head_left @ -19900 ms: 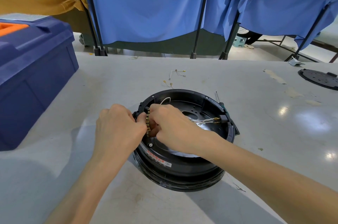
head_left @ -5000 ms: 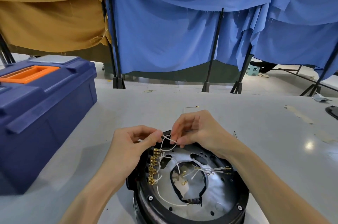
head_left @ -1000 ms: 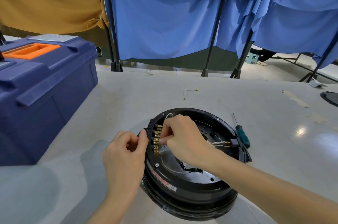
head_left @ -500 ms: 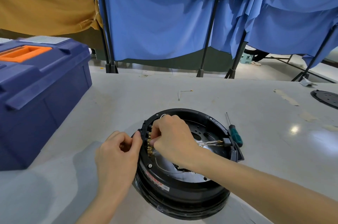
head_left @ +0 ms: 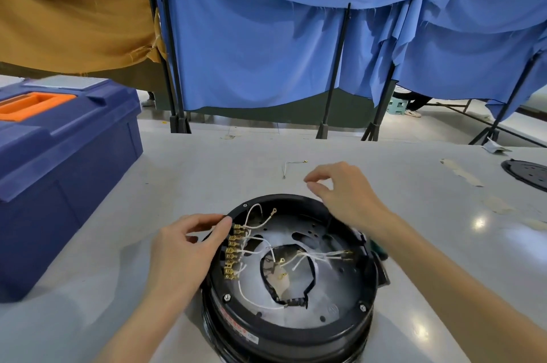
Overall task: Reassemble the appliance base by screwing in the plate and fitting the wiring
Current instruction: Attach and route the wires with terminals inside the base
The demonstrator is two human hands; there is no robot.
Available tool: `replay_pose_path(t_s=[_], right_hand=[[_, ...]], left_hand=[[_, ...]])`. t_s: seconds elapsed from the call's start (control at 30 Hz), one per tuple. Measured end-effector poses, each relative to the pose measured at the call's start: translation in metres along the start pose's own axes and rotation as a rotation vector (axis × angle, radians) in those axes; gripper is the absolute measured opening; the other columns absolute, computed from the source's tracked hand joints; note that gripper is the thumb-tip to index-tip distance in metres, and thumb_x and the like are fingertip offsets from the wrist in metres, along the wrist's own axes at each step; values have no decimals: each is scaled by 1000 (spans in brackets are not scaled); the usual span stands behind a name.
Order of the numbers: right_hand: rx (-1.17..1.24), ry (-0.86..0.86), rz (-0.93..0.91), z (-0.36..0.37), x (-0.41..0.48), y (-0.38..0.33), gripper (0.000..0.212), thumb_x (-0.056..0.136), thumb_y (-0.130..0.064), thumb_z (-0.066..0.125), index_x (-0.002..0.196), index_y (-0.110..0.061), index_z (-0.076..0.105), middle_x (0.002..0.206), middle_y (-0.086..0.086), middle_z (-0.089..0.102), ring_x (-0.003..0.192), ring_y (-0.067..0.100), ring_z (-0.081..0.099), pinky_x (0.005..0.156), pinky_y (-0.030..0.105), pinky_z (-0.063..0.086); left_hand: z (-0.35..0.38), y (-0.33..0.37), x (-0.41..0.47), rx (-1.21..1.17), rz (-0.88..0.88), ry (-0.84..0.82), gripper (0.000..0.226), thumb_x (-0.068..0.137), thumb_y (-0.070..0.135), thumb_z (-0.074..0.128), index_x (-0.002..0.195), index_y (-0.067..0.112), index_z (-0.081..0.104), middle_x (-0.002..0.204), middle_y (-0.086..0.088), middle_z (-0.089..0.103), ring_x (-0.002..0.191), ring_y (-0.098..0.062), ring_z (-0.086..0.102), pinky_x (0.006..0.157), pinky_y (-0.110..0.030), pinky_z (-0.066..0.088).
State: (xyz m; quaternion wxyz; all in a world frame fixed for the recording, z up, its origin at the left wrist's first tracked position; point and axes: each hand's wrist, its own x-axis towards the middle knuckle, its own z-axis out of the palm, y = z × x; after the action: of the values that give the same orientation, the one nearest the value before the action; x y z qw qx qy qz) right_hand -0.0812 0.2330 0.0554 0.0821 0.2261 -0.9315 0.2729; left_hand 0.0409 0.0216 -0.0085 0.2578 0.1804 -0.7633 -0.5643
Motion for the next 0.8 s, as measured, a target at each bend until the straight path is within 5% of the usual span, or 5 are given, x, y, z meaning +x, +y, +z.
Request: replay_pose_path(t_s=[0.23,0.47,0.57,0.67,0.8], right_hand=[[37,-199,76,12,59,51,30,102,-18,48,129,-16,62,148,3,47,136,25,42,108,32,31],[-113,-404,40,57,119,66,54,106,-17,36,155,-27,17,164,-3,4,149,28,13,120,44,16],[-214,-456,30,72,138,70,66,103,-5,32,154,-40,8,164,-7,-4,151,31,-1,118,57,13],[-279,-482,36,81,151,71,74,98,2,29,152,-45,13,164,-7,7,150,31,9,116,59,19],[-360,-328,-28,87,158,69,45,95,1,40,132,-19,57,137,9,50,123,33,48,100,48,43]], left_hand=[[7,4,28,-107,-72,-122,11,72,19,83,75,29,79,78,8,76,76,-4,71,78,-25,52],[18,1,44,-143,-82,-229,6,76,21,79,73,26,80,73,0,75,59,-7,68,51,-18,50],[20,-6,45,-167,-86,-229,1,75,25,78,75,25,80,72,-1,75,57,-5,66,52,-18,47],[21,-9,47,-179,-76,-234,4,73,29,78,76,25,80,73,-2,75,58,-8,67,51,-18,48],[22,-9,50,-165,-55,-232,3,75,27,77,76,26,79,75,-1,75,65,-11,70,59,-23,50]])
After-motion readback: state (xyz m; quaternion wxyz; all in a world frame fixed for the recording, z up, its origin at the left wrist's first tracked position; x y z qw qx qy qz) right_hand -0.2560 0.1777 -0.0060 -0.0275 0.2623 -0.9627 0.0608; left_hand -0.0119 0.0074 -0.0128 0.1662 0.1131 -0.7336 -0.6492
